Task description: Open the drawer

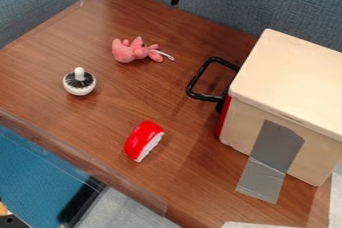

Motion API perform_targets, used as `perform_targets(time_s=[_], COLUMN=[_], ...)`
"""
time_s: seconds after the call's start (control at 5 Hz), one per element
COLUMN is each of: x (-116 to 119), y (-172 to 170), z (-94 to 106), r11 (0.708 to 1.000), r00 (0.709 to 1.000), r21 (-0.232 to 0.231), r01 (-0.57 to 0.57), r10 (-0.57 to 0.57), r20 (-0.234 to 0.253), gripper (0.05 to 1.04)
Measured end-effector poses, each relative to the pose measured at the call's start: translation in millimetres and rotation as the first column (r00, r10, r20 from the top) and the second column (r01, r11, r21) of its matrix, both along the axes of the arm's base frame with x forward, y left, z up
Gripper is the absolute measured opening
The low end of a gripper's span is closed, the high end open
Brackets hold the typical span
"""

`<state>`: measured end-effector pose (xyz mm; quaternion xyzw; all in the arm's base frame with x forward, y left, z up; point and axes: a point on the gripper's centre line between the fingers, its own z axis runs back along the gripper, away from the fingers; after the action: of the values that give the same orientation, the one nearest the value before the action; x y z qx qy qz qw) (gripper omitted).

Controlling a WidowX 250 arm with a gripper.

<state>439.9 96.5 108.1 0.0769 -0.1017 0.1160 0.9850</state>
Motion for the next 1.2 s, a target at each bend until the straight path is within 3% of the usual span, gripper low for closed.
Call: perform_targets(time_s=[0.2,0.4,0.6,0.8,1.0,1.2], x=[-2.4,-13.0,-21.3,-26.8,-36.5,-41.0], y=[-1.8,-22.3,-50.8,-70.7,-95.1,-112.0], z=[-20.3,-43.1,-55.6,-49.2,-52.4,-44.1], r11=[1.0,0.998,0.993,0.986,0.975,0.966], r00=[0.999,0.993,0.985,0.982,0.975,0.97], r21=[-0.013,-0.04,-0.07,-0.105,-0.154,-0.165], r01=[0.0,0.04,0.097,0.133,0.159,0.199], r10=[-0.001,-0.044,-0.106,-0.145,-0.18,-0.218], r20=[-0.048,-0.111,-0.139,-0.117,-0.13,-0.108], gripper=[1.001,1.001,1.001,1.001,1.001,1.001])
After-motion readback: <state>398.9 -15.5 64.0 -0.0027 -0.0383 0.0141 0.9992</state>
